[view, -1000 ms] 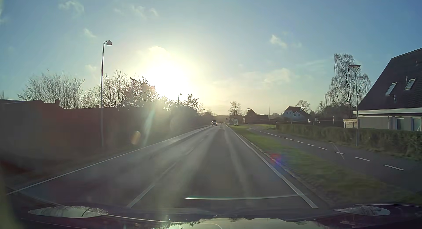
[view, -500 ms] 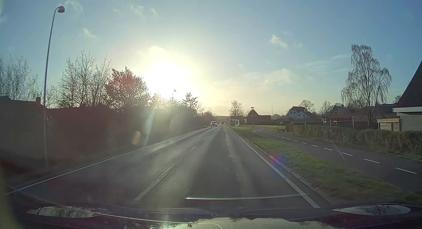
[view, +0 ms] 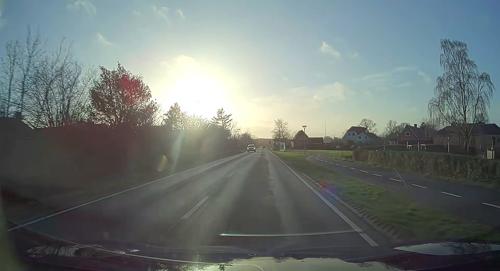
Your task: Follow the waypoints while adhering to traffic rules and regulations
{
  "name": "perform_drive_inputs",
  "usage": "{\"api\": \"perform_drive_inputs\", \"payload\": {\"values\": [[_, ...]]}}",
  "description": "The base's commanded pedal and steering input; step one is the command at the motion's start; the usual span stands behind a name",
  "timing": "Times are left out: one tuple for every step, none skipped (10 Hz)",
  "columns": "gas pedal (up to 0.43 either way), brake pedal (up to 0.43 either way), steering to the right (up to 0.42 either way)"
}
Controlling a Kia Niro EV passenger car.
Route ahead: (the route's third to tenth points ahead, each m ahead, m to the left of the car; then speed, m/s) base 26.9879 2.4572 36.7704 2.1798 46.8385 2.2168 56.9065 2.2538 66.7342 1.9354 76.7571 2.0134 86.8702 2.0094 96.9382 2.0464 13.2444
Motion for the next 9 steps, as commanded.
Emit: {"api": "perform_drive_inputs", "payload": {"values": [[0.118, 0.000, 0.003], [0.118, 0.000, 0.002], [0.118, 0.000, 0.003], [0.118, 0.000, 0.003], [0.118, 0.000, 0.003], [0.118, 0.000, 0.003], [0.118, 0.000, 0.003], [0.118, 0.000, 0.003], [0.118, 0.000, 0.003]]}}
